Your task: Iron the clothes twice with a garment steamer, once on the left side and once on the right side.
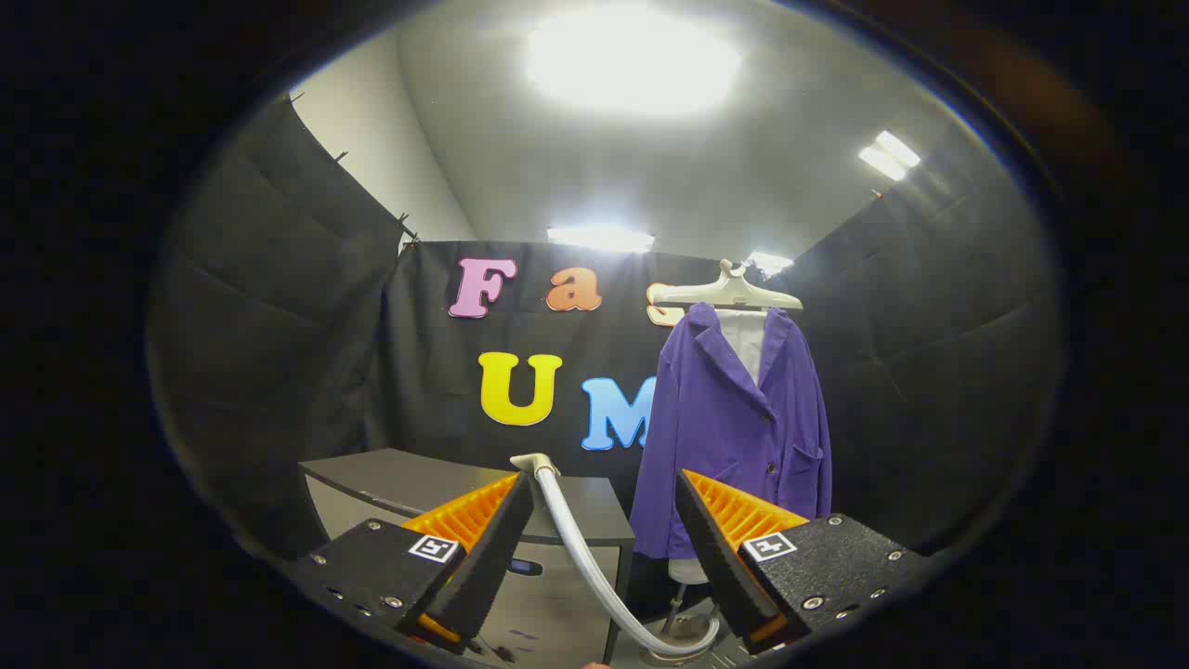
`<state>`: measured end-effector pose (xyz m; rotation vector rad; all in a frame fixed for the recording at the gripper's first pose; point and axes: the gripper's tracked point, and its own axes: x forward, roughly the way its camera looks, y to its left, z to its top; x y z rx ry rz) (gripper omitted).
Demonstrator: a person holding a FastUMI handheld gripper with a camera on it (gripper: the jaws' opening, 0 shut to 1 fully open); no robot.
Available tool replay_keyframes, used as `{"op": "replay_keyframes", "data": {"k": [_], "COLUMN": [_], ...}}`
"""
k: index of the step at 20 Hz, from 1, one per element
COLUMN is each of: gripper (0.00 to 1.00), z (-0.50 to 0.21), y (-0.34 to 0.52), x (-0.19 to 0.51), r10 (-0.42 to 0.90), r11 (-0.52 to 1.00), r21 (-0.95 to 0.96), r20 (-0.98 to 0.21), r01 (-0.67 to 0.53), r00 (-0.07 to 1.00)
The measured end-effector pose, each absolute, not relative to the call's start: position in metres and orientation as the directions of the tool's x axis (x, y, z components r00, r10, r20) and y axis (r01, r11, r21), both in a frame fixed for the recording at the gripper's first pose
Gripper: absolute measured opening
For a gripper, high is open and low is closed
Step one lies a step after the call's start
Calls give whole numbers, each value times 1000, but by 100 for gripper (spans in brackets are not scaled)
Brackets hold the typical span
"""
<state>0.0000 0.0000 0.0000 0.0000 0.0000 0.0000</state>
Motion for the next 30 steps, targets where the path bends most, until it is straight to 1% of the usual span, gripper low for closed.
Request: {"op": "replay_keyframes", "data": {"k": [13, 19, 24, 26, 30], "gripper": [95, 95, 95, 95, 95], "z": [1, 0, 15, 22, 40], "y": [-5, -9, -14, -19, -14], "x": [-7, -3, 7, 13, 31], "r10": [1, 23, 49, 43, 88], "r11": [1000, 1000, 999, 999, 994], "r21": [-3, 3, -9, 7, 68], "r20": [-1, -17, -2, -3, -23], "r01": [-1, -23, -49, -43, -86], "r00": [1000, 1000, 999, 999, 996]}}
